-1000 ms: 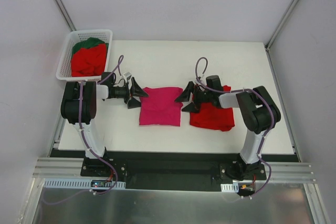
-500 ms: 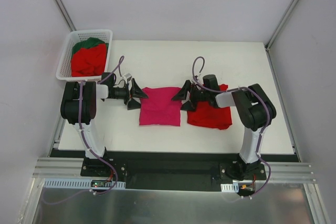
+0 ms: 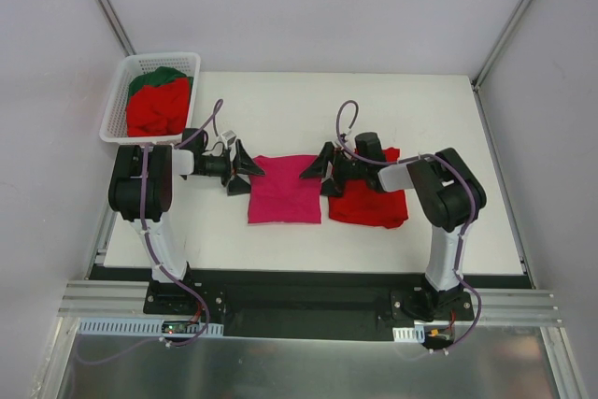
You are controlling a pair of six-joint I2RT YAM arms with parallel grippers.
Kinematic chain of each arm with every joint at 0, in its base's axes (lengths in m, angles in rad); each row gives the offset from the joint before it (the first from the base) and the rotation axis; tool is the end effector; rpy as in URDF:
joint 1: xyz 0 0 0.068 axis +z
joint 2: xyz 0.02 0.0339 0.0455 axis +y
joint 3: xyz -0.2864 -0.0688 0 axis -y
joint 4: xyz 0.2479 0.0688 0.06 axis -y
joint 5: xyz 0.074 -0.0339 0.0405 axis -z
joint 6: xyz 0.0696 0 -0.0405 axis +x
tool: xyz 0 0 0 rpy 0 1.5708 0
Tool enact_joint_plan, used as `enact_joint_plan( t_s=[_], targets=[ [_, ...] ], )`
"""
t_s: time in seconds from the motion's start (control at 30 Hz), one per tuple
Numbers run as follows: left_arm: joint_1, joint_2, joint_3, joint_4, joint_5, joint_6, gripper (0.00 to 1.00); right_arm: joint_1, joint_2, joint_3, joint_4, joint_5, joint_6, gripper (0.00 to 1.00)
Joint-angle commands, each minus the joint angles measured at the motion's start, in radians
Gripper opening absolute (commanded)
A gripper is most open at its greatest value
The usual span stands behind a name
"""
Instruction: Fold and stack the t-shirts
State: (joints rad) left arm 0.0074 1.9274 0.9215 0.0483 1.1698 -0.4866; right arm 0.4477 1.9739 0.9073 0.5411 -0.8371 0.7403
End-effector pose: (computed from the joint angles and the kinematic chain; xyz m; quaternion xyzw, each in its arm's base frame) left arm 0.3621 -0.0614 0.1219 -0.0328 0.8115 -0.5711 0.1195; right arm 0.3463 0.2236 0.1284 -0.0853 0.8128 0.5471 0.1809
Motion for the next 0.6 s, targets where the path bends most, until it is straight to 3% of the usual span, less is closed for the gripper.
enact_joint_plan(
  t_s=[0.0,0.37,0.43,0.53,0.57],
  targets=[
    [-0.03,0.027,0.0,-0.025,-0.078,0.06,0.99,0.028,0.045,-0.01,-0.098,0.052,-0.032,0.96],
    [-0.041,0.002,-0.032,-0.027,-0.098,0.075,0.99,0.032,0.045,-0.002,-0.119,0.035,-0.038,0.99],
    [-0.041,0.002,-0.032,-0.027,-0.096,0.077,0.99,0.032,0.043,0.004,-0.133,0.03,-0.047,0.95],
    [-0.041,0.008,-0.027,-0.025,-0.088,0.074,0.71,0.031,0.045,0.008,-0.151,0.029,-0.058,0.89],
    [-0.041,0.012,-0.024,-0.027,-0.088,0.072,0.57,0.031,0.043,0.01,-0.159,0.03,-0.062,0.86]
  ],
)
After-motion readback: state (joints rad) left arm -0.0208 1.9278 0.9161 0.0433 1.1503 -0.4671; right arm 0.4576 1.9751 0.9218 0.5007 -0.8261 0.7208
